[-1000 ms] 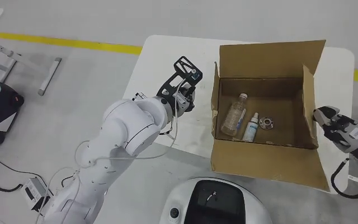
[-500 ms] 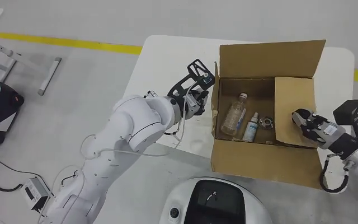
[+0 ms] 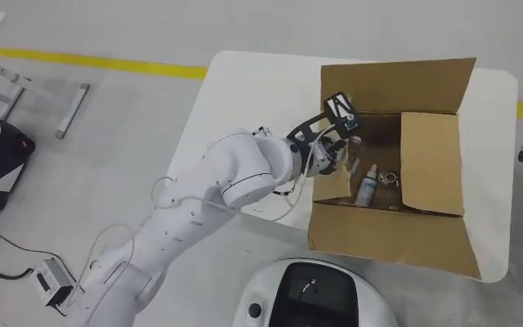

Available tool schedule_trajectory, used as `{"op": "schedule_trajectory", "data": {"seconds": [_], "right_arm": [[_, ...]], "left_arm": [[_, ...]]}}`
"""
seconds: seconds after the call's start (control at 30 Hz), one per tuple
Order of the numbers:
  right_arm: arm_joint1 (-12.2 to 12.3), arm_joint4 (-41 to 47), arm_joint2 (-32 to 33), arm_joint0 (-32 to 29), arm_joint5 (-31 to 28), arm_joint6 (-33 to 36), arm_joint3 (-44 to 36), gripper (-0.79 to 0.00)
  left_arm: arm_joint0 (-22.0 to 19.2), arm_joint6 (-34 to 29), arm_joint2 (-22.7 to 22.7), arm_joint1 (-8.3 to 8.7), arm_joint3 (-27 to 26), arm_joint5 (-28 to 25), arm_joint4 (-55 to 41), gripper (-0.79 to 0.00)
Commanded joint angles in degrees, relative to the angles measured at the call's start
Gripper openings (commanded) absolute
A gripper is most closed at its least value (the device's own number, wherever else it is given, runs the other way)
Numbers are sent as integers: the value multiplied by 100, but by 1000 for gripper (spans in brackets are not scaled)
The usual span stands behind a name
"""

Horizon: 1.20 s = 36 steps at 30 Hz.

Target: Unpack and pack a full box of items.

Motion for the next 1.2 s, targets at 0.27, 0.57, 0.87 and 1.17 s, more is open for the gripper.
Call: {"op": "schedule_trajectory", "data": {"seconds": [0.27, 0.57, 0.87, 1.17], "right_arm": [[10, -119, -59, -215, 95, -77, 37, -785], [10, -354, -300, -217, 67, -102, 74, -785], [-16, -385, -585, -215, 88, -248, 304, -785], [-43, -420, -890, -209, -2, -266, 393, -785]], "left_arm": [[-429, 84, 804, -216, 772, 11, 215, -785], [-429, -113, 897, -269, 915, -1, 285, -785], [-353, -274, 853, -285, 891, -68, 256, -785], [-320, -378, 783, -288, 790, -162, 419, -89]]}}
